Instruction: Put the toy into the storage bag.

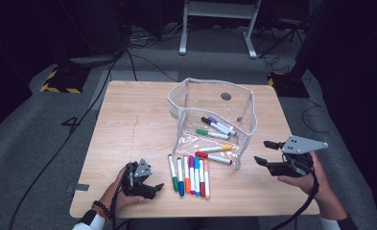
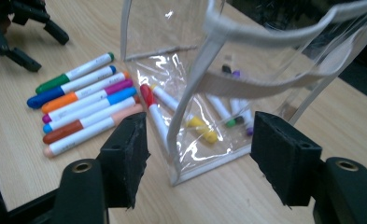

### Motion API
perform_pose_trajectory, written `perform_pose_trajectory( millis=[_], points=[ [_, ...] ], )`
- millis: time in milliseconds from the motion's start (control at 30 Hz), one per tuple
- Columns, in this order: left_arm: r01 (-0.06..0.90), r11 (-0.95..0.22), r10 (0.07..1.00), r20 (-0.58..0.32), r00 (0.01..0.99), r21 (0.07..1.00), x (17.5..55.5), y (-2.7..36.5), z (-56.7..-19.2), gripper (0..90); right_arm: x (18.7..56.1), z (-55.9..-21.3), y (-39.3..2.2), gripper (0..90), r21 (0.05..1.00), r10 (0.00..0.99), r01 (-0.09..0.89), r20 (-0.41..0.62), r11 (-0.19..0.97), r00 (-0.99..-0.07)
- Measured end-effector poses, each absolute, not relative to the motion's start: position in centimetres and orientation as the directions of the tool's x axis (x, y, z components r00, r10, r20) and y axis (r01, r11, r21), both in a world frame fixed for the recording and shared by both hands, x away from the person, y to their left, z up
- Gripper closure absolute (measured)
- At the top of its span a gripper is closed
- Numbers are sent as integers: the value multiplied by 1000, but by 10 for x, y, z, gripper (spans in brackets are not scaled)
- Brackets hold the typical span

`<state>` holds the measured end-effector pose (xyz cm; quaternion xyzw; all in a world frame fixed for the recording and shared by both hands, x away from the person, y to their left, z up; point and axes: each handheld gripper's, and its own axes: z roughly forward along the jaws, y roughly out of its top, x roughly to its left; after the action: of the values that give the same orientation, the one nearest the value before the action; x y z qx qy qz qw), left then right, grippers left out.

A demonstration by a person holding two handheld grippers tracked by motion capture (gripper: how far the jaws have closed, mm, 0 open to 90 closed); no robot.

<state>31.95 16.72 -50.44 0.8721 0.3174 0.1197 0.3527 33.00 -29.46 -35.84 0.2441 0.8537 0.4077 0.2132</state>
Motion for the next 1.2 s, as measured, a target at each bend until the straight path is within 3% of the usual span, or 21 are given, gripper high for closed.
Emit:
perform_pose_trajectory(
  millis=[333,700,1200],
  points=[
    [469,-550,638,-15,770,691,320,167,-504,157,323,-420,-262,434,795,508,249,-86,553,-857],
    [469,-550,638,-15,770,691,320,167,-504,157,325,-455,-199,412,770,459,263,-44,581,-887],
    [467,-552,635,-15,772,690,320,166,-504,156,351,-481,-166,437,722,533,339,-50,604,-844]
  ],
)
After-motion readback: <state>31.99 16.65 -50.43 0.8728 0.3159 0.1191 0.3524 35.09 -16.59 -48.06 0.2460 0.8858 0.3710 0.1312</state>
